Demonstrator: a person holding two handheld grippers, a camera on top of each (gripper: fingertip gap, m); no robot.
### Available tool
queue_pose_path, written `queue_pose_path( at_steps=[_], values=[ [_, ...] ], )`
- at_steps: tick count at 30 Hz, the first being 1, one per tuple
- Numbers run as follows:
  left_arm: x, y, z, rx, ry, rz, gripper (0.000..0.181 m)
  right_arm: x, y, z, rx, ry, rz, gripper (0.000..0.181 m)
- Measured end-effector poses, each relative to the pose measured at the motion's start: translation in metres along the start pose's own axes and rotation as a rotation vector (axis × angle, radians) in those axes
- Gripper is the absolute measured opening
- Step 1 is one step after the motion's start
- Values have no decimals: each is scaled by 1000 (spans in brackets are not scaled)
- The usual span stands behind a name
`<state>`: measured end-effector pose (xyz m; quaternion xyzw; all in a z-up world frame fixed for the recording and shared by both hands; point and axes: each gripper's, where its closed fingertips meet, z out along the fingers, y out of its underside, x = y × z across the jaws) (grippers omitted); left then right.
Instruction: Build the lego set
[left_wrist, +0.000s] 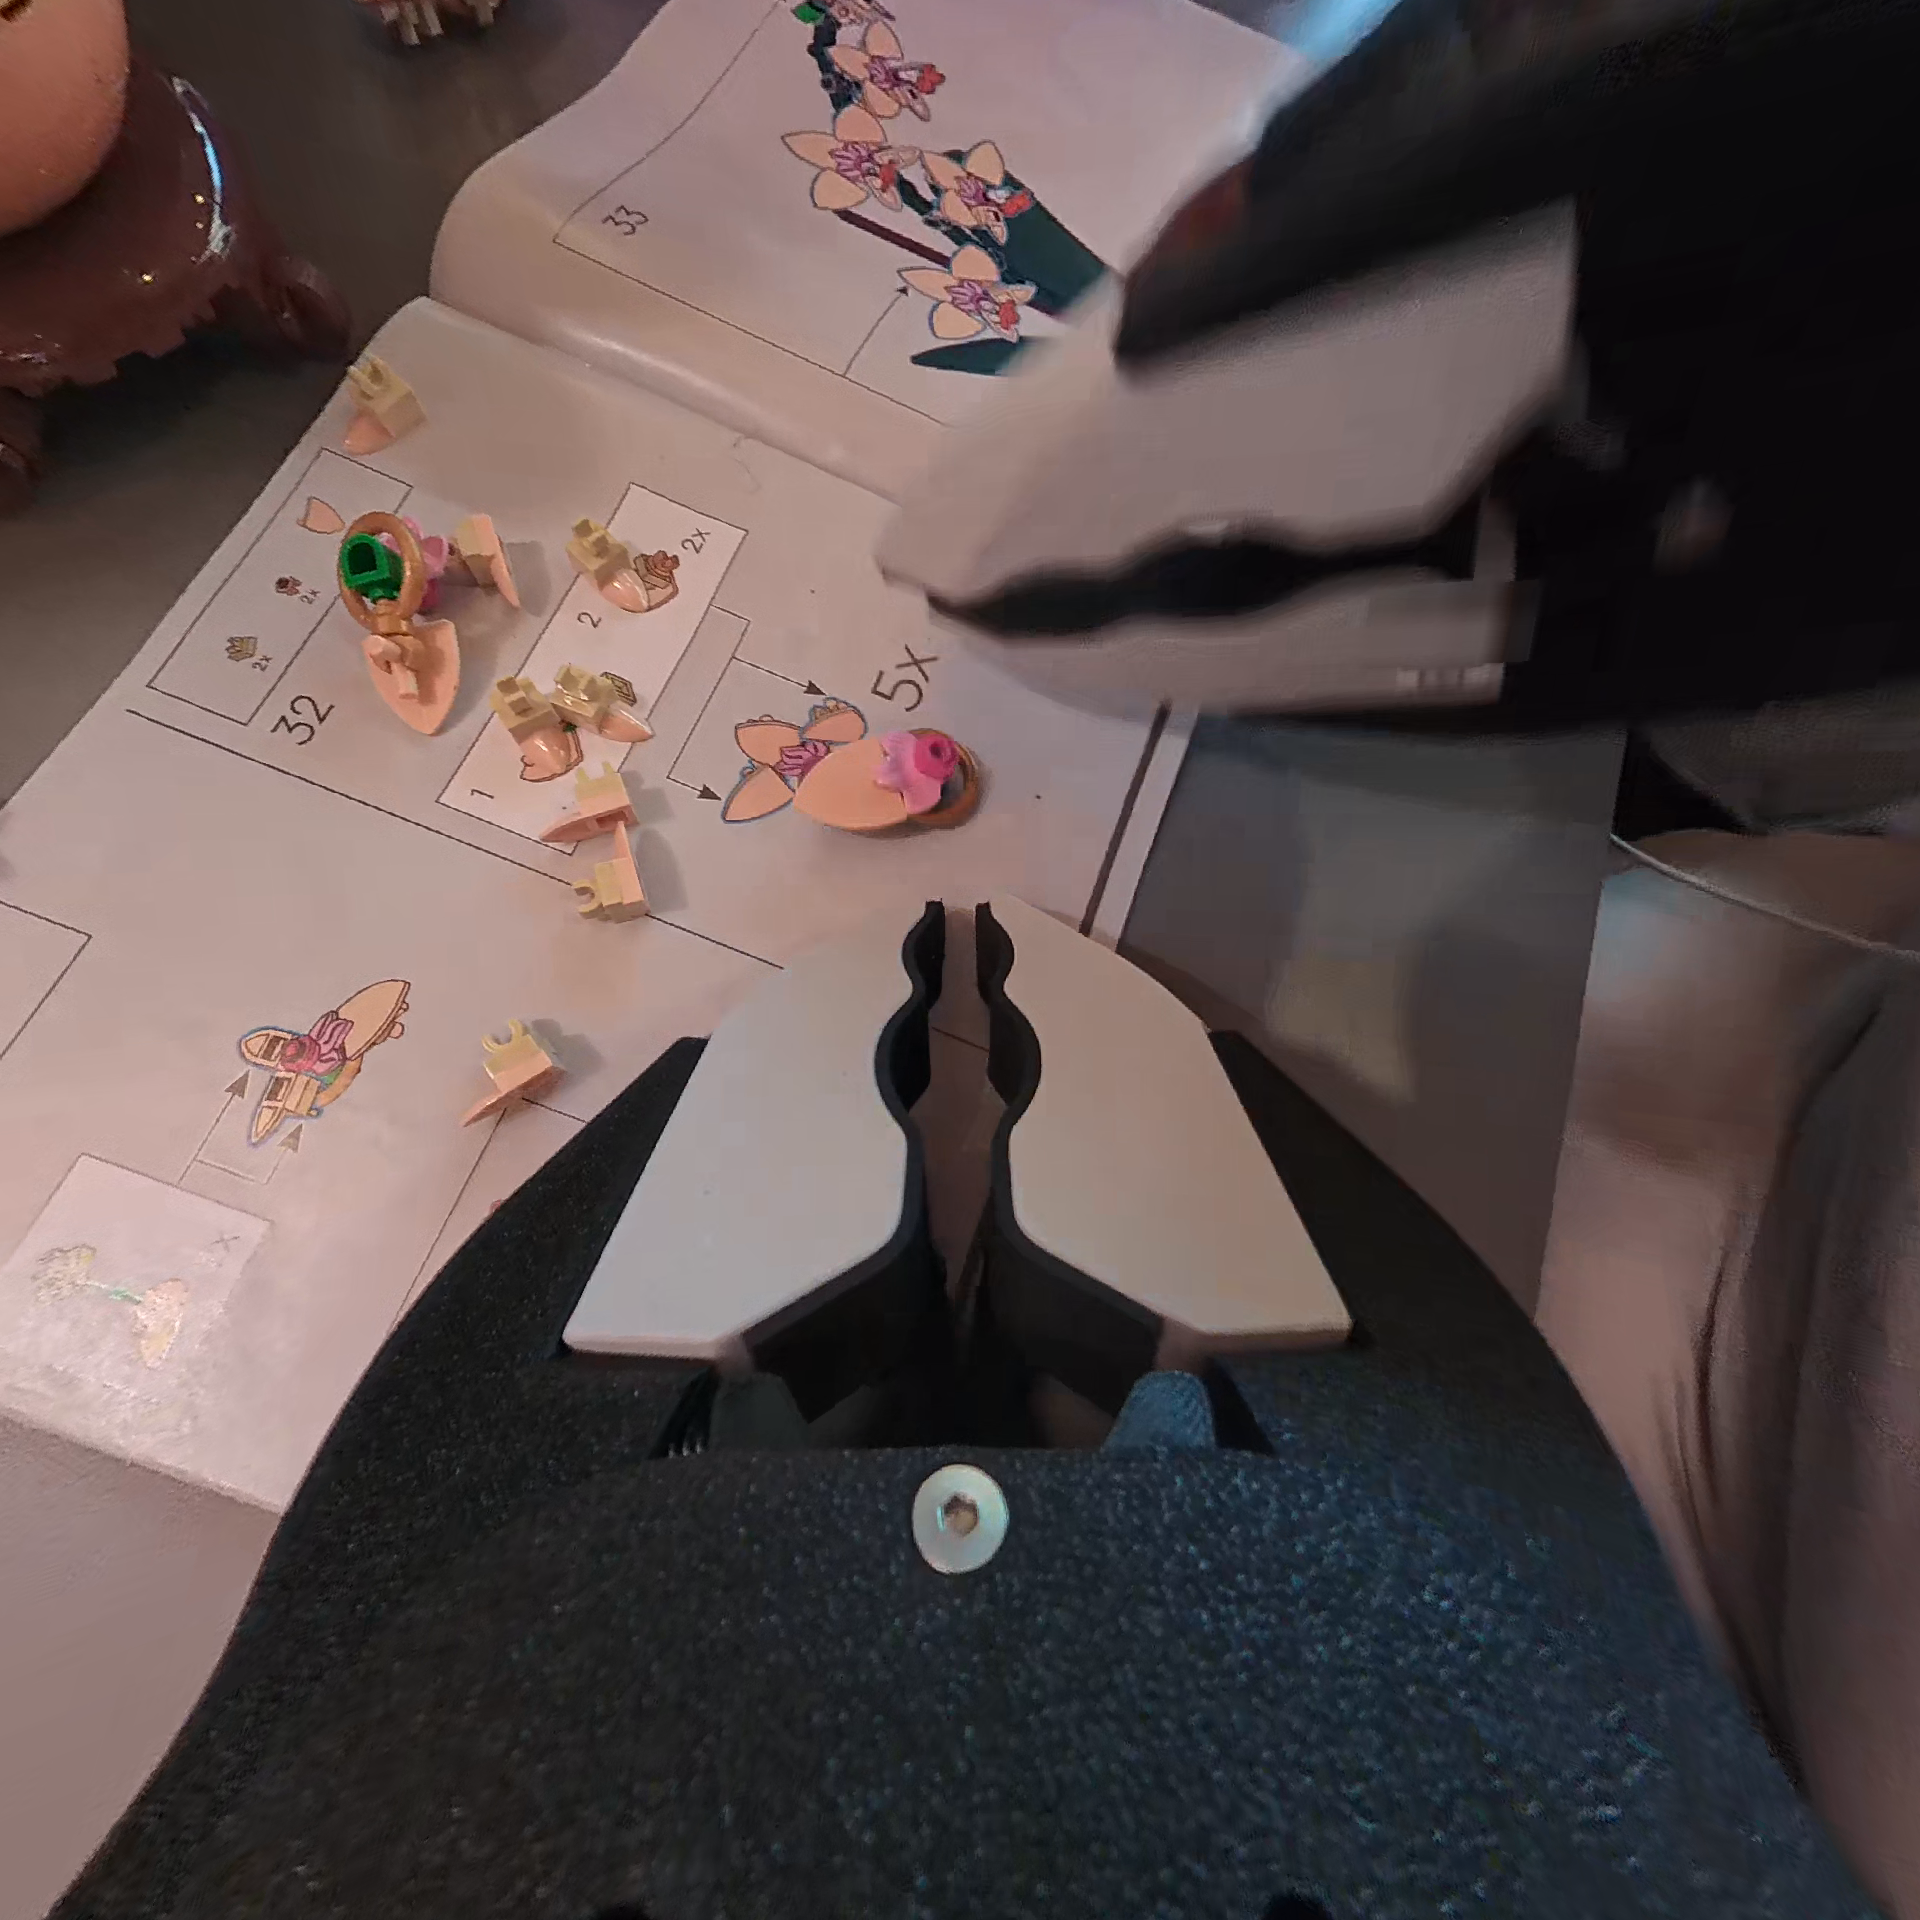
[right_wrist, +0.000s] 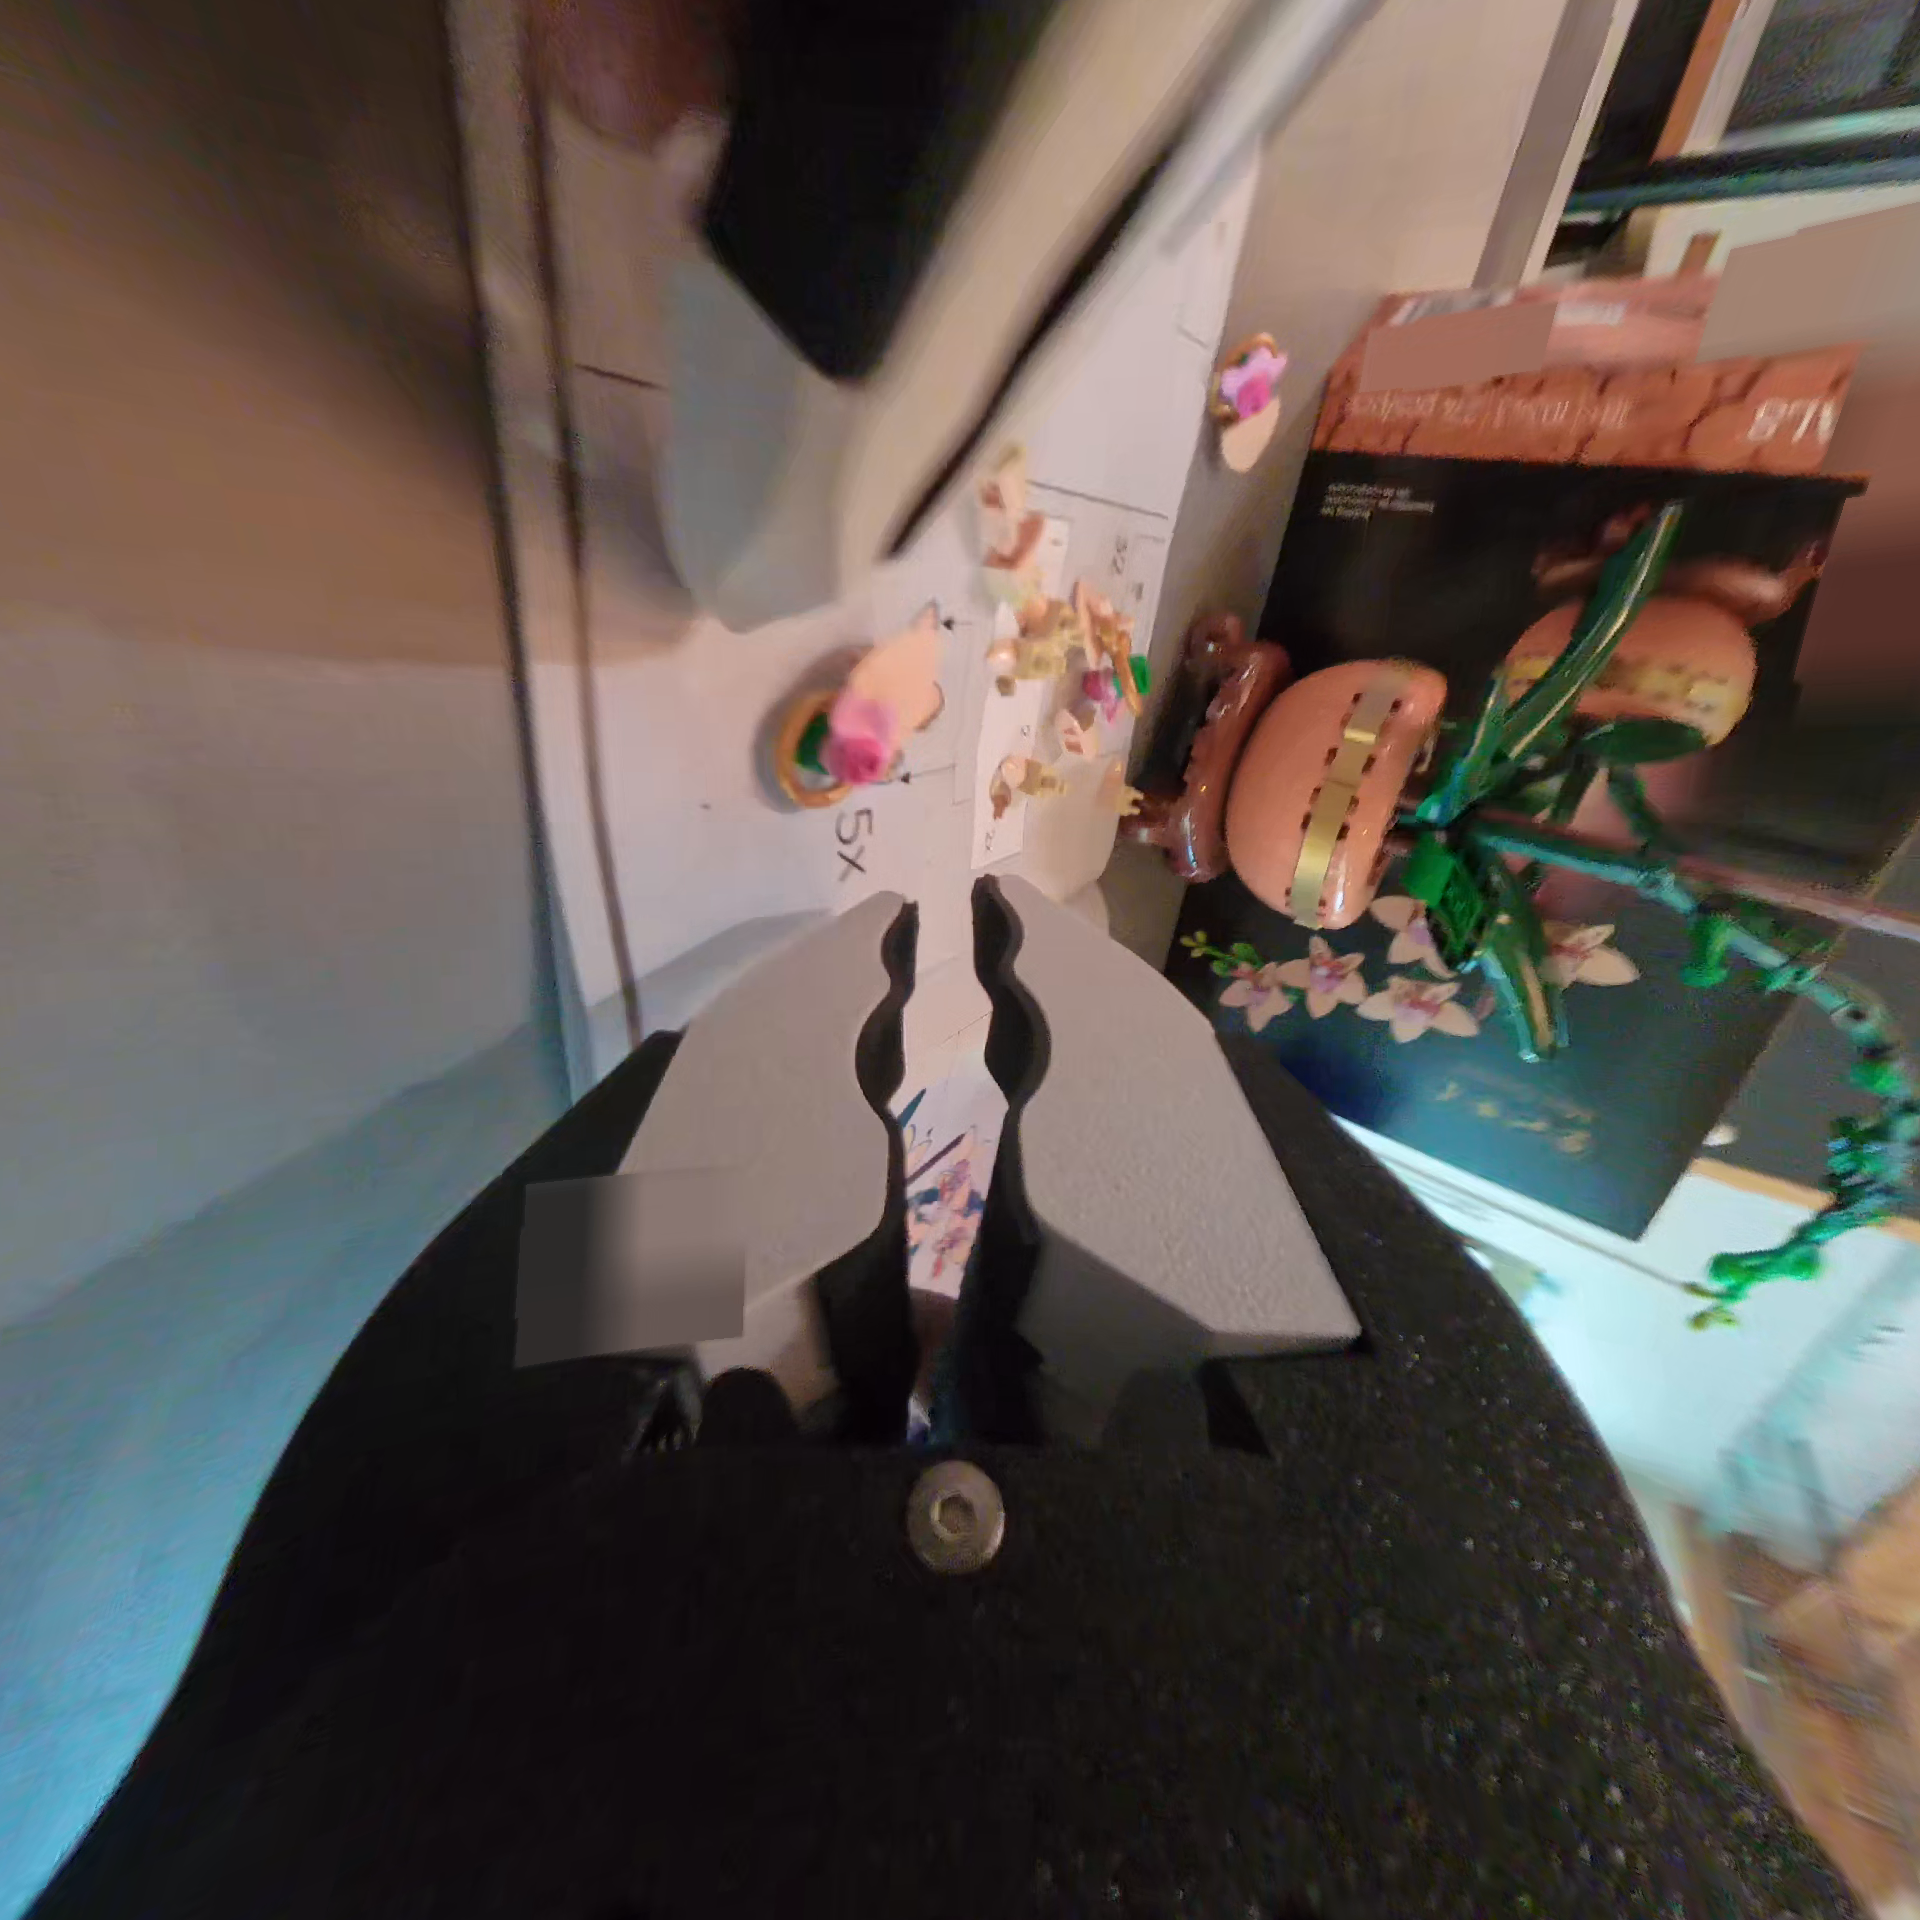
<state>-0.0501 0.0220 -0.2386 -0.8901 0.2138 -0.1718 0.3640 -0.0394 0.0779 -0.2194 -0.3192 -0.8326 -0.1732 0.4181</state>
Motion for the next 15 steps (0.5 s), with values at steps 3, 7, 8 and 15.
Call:
queue_pose_path(
  at_steps=[3,7,8,15],
  values=[
    [-1,-3,-6,26,-9,17,7,-4,1,-1,151,-157,246,3],
    [-9,-16,-21,122,-49,87,8,-16,-20,-26,465,-607,787,1],
    [-12,-19,-25,142,-63,119,8,-14,-23,-32,514,-674,881,4],
    [-24,-42,-30,153,66,296,10,-14,-32,-30,549,-629,1086,12]
  ],
)
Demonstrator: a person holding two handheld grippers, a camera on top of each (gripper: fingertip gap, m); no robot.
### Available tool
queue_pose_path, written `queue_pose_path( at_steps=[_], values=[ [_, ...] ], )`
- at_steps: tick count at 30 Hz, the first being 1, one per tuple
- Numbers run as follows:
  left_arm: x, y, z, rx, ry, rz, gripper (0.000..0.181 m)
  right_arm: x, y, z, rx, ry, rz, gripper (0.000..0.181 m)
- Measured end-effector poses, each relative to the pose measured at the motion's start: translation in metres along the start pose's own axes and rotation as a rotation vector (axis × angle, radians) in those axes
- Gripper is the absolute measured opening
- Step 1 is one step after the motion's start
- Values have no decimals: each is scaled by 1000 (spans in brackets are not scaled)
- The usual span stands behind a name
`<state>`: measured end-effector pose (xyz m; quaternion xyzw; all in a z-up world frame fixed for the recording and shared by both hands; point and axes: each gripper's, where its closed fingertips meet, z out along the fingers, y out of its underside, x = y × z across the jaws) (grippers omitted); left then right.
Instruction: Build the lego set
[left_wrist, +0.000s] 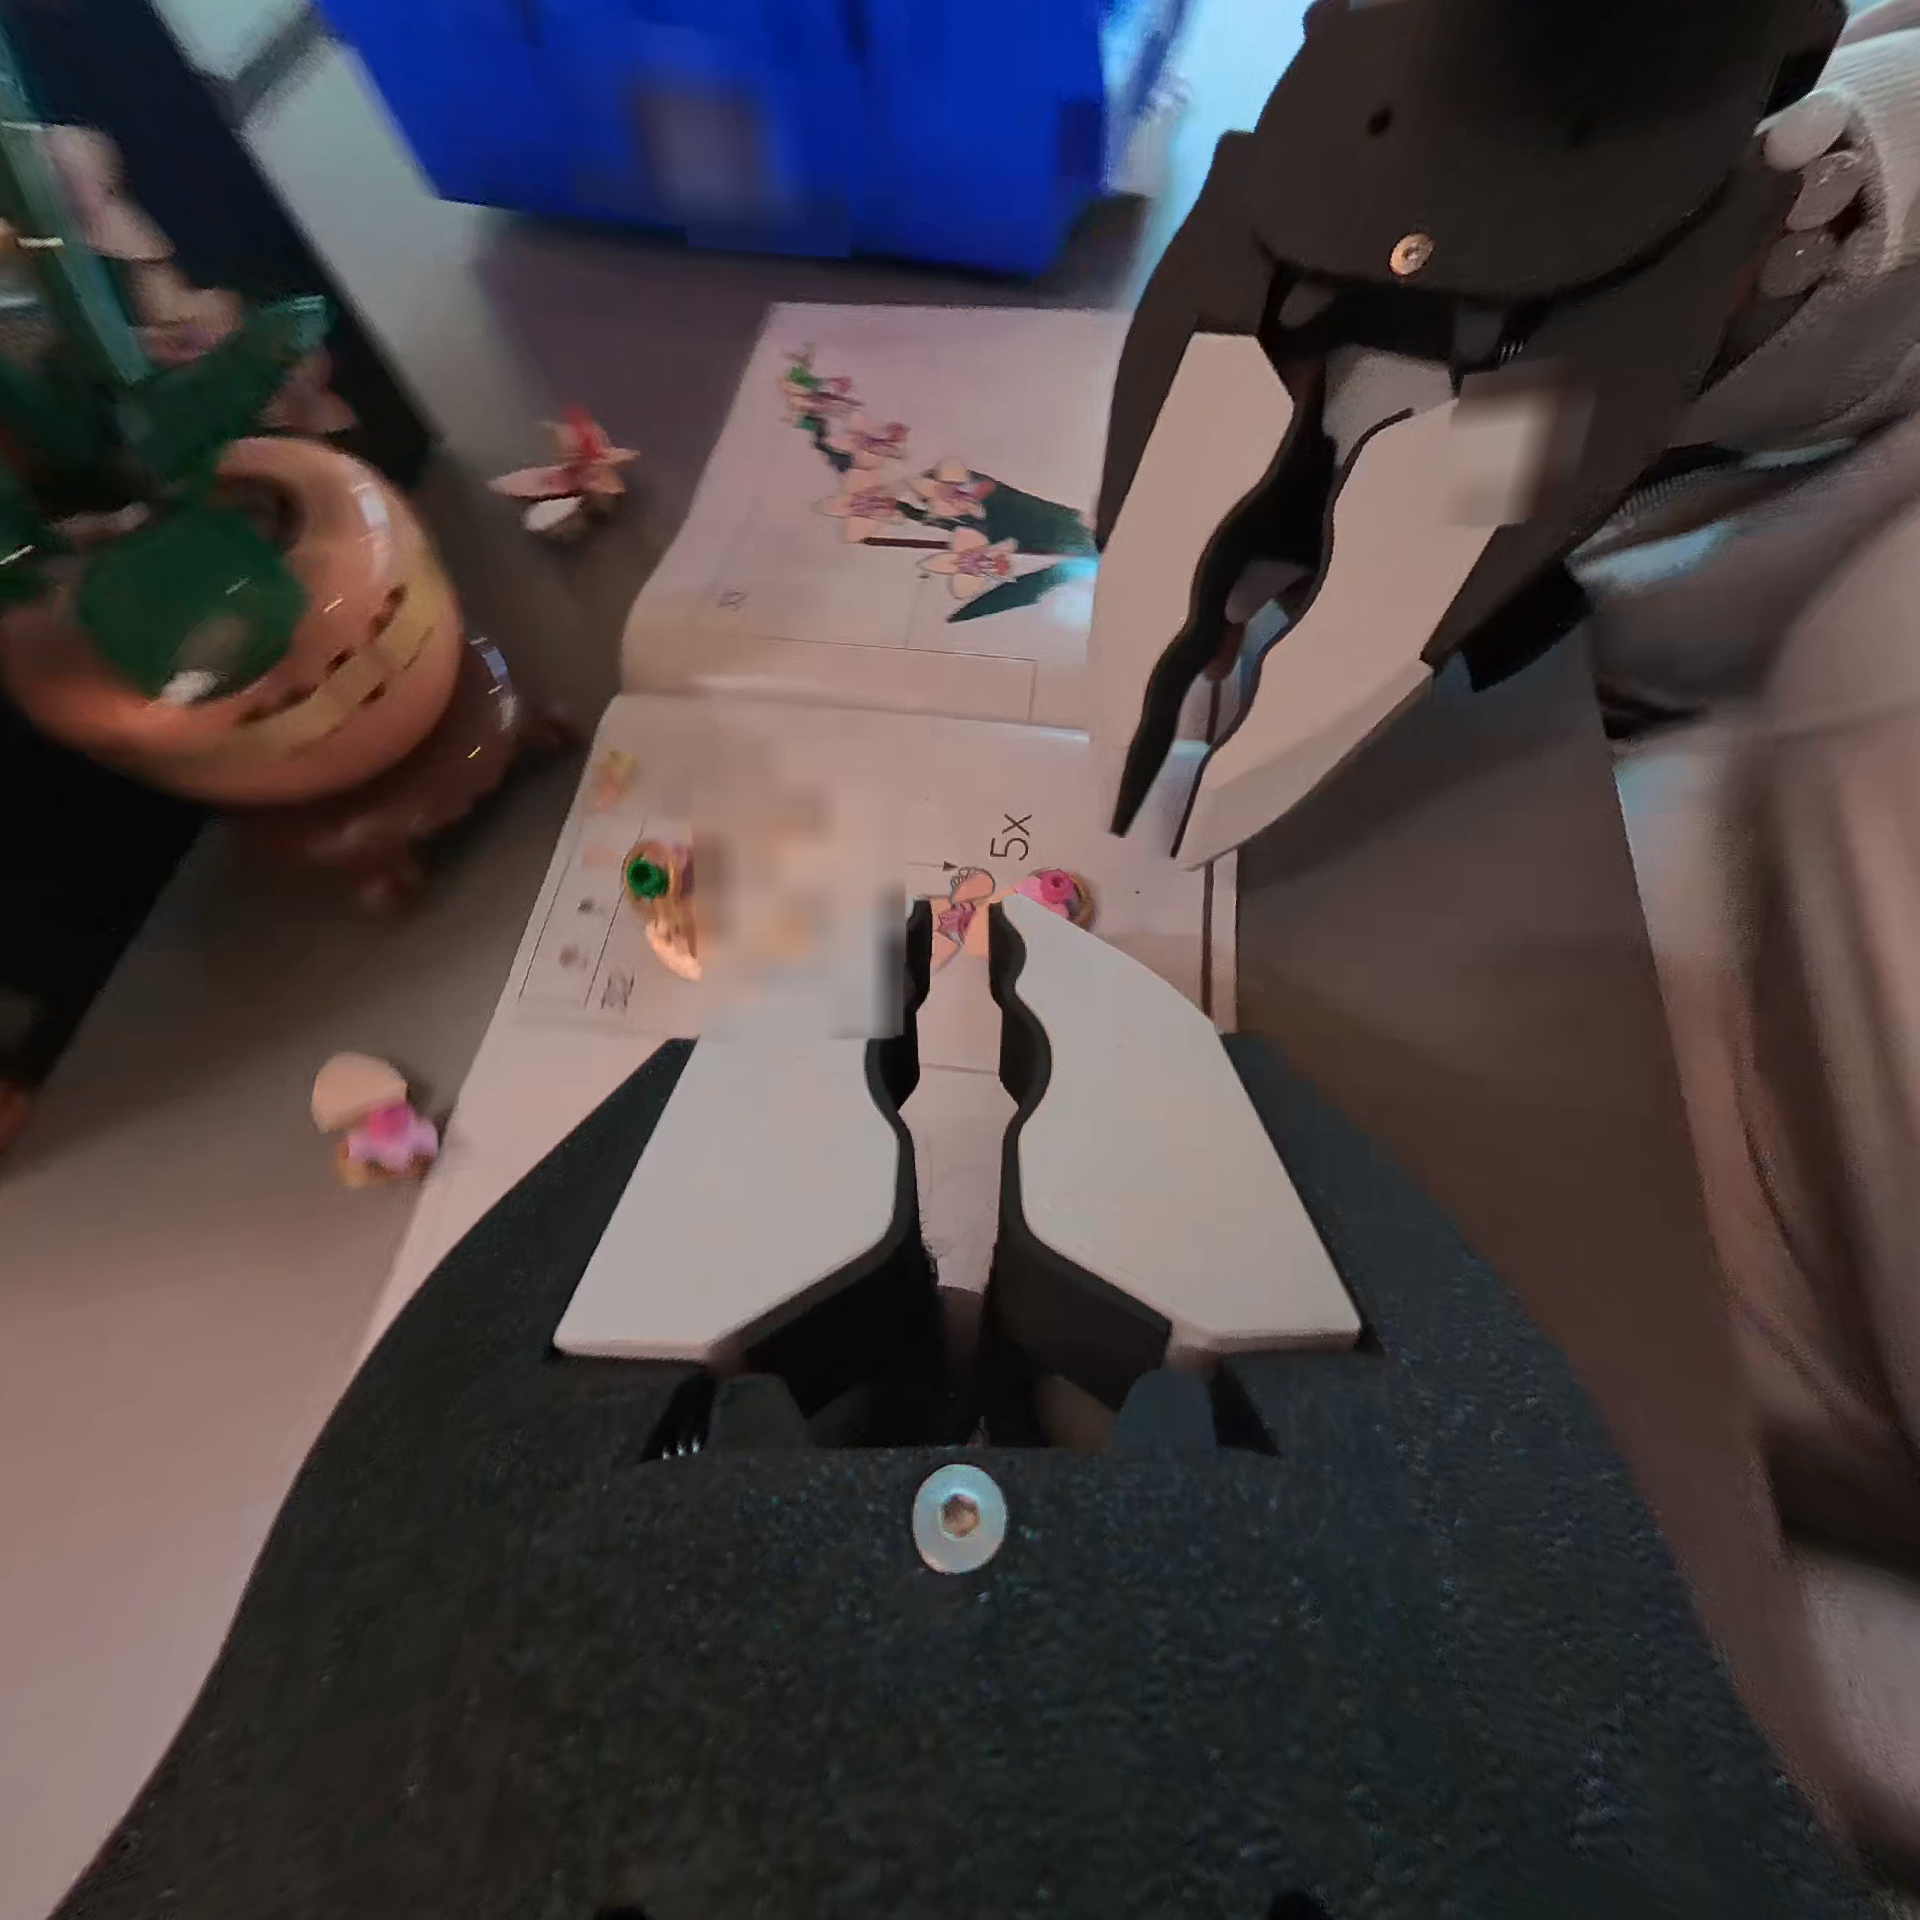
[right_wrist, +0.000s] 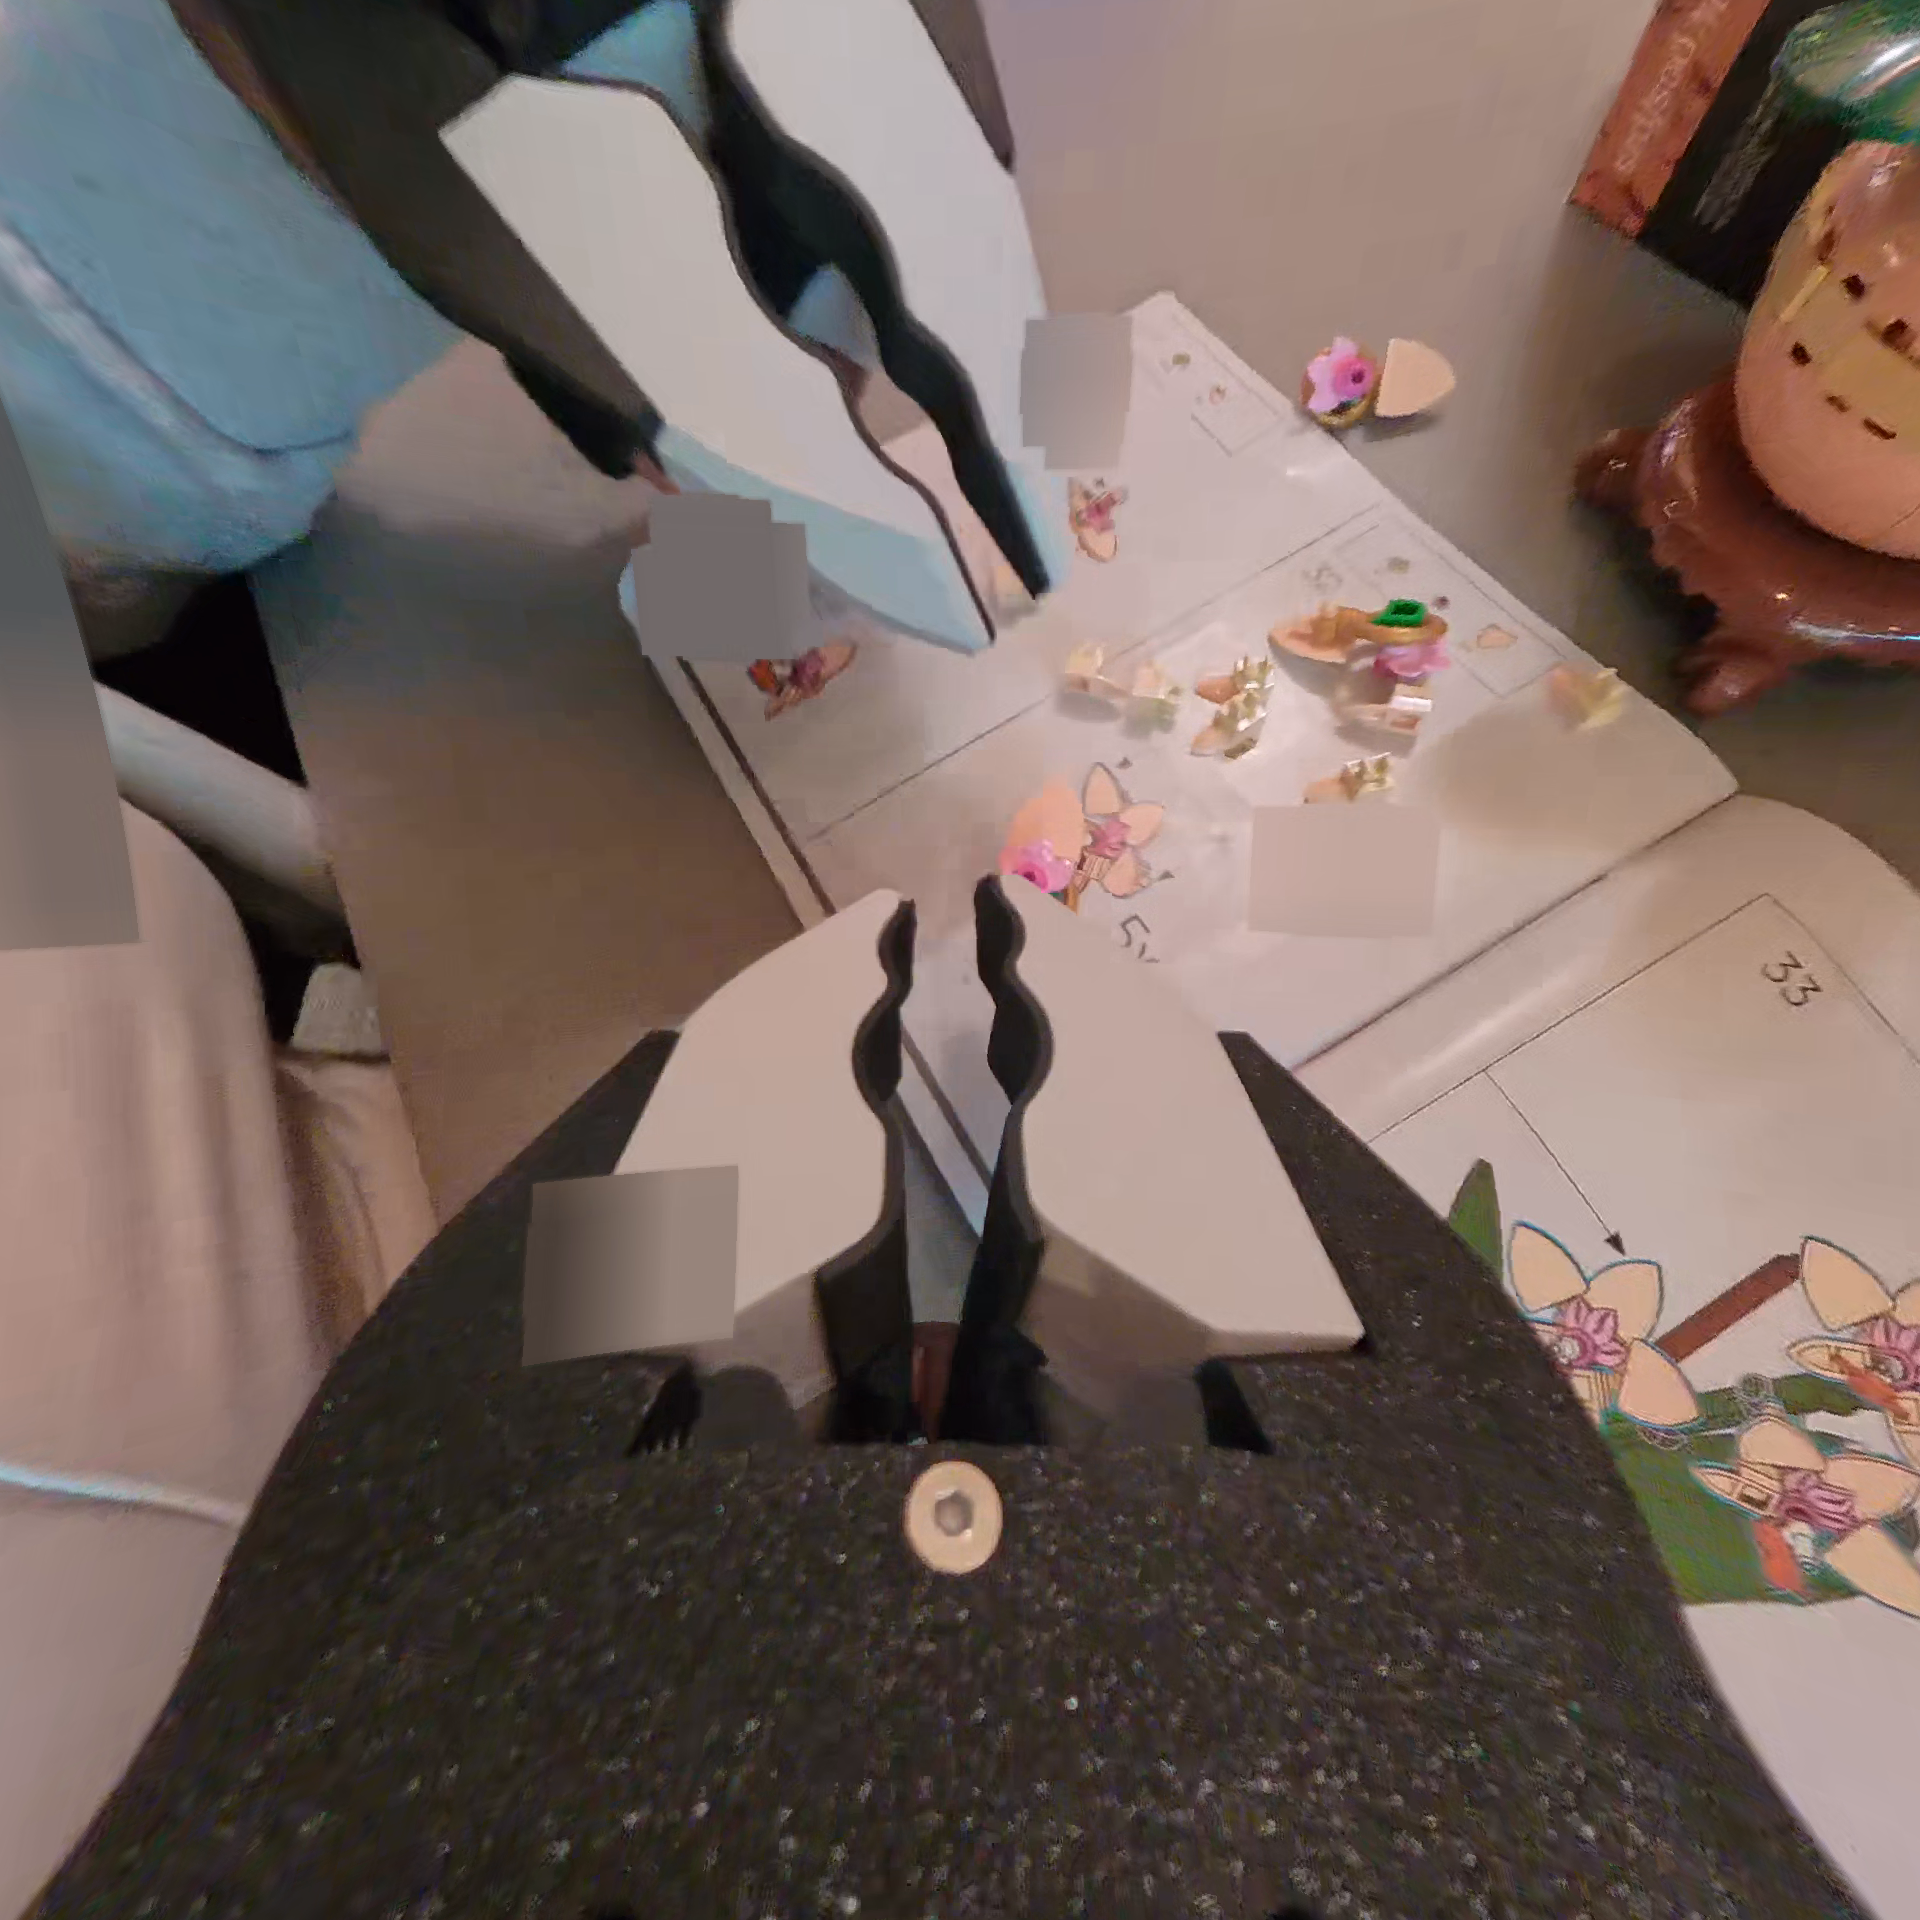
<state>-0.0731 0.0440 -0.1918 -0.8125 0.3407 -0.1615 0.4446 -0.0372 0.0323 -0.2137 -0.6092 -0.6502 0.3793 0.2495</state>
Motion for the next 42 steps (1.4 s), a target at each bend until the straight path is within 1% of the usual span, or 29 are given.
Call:
queue_pose_path(
  at_steps=[3,6,9,13,18,24,29,36,42],
  values=[
    [0,2,13,-69,127,62,17,14,-5,1,63,108,26,12],
    [0,7,23,-106,180,138,17,15,-4,4,86,135,59,5],
    [8,10,28,-97,228,179,16,14,1,10,62,144,68,6],
    [8,15,33,-108,212,228,13,16,1,12,71,153,80,7],
    [11,19,37,-111,240,217,8,18,8,15,19,154,82,7],
    [12,20,36,-114,258,195,6,18,8,18,7,144,59,7],
    [12,21,36,-116,253,190,6,19,4,16,21,178,25,6],
    [14,22,37,-119,267,185,5,19,8,19,-6,163,53,7],
    [15,22,37,-120,282,155,1,20,11,19,-36,170,69,6]
  ],
)
